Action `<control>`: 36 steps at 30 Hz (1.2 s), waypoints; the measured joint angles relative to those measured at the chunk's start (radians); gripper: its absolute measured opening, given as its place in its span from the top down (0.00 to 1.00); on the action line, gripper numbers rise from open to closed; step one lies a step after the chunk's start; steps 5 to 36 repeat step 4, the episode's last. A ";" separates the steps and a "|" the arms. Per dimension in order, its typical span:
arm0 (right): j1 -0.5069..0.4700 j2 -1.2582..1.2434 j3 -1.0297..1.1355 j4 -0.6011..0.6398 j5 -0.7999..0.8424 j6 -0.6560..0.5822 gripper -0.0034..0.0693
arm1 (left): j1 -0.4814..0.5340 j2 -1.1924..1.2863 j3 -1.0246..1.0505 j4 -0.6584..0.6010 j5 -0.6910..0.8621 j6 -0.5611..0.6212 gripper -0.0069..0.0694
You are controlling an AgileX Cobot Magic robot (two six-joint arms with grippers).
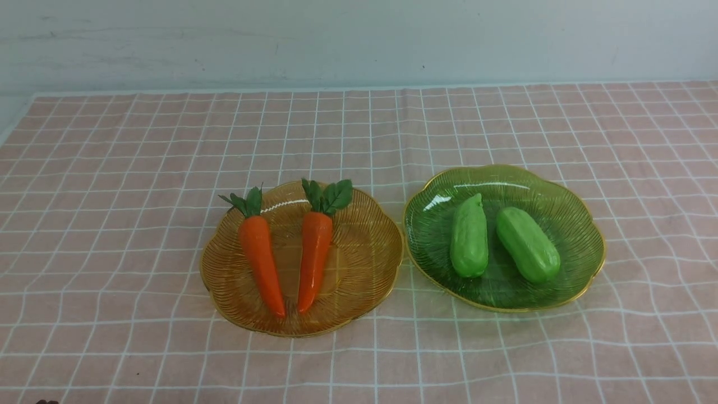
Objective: Put different types of vegetables on the plate.
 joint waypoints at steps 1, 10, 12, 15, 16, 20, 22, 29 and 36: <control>0.000 0.000 0.000 0.000 0.000 0.000 0.97 | 0.000 0.000 0.000 0.000 0.000 0.000 0.91; 0.000 0.000 0.000 0.001 0.000 0.000 0.97 | 0.000 0.000 0.000 0.000 0.000 0.000 0.91; 0.000 0.000 0.000 0.001 0.000 0.000 0.97 | 0.000 0.000 0.000 0.000 0.000 0.000 0.91; 0.000 0.000 0.000 0.001 0.000 0.000 0.97 | 0.000 0.000 0.000 0.000 0.000 0.000 0.91; 0.000 0.000 0.000 0.001 0.000 0.000 0.97 | 0.000 0.000 0.000 0.000 0.000 0.000 0.91; 0.000 0.000 0.000 0.001 0.000 0.000 0.97 | 0.000 0.000 0.000 0.000 0.000 0.000 0.91; 0.000 0.000 0.000 0.001 0.000 0.000 0.97 | 0.000 0.000 0.000 0.000 0.000 0.000 0.91; 0.000 0.000 0.000 0.001 0.000 0.000 0.97 | 0.000 0.000 0.000 0.000 0.000 0.000 0.91; 0.000 0.000 0.000 0.001 0.000 0.000 0.97 | 0.000 0.000 0.000 0.000 0.000 0.000 0.91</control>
